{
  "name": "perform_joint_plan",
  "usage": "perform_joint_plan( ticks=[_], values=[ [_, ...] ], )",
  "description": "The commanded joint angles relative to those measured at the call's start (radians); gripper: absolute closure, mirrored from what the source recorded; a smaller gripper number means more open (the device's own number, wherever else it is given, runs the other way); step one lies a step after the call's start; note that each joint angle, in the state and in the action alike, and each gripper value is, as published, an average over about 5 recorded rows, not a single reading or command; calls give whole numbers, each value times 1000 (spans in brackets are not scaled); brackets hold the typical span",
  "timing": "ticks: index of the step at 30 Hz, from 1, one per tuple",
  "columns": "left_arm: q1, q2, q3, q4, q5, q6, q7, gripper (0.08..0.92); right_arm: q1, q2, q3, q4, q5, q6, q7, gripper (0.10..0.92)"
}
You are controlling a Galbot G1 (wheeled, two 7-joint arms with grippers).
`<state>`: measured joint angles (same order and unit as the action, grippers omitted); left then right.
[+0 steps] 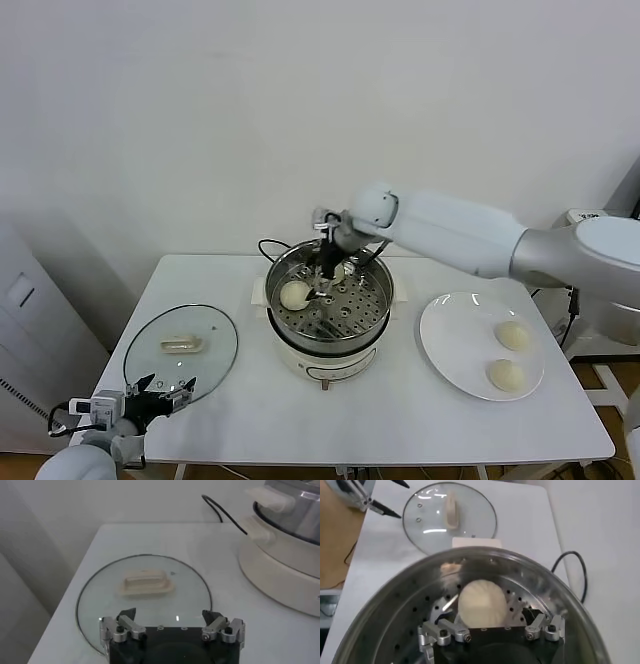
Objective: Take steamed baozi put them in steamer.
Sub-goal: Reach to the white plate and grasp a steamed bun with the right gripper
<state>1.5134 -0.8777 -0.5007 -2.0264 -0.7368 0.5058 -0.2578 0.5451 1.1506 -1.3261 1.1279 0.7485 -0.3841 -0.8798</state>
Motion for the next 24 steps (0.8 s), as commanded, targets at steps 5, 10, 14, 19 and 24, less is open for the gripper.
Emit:
perform_joint_plan(
  ticks=[5,10,14,19,24],
  values=[
    [2,4,-7,-1,-1,-3,0,177,267,-318,-122,91,-131,190,-344,203],
    [3,4,-8,-2,-3,-3,0,177,297,-453,-185,113,-195,277,-390,203],
    [5,5,-11,-2,-8,-5,0,177,270,-545,-192,109,-265,328,-406,203],
    [5,5,-12,-4,-11,-6,0,177,168,-622,-139,99,-365,390,-423,203],
    [6,9,-14,-10,-11,-4,-1,177,13,-661,2,80,-493,439,-431,203]
  ],
)
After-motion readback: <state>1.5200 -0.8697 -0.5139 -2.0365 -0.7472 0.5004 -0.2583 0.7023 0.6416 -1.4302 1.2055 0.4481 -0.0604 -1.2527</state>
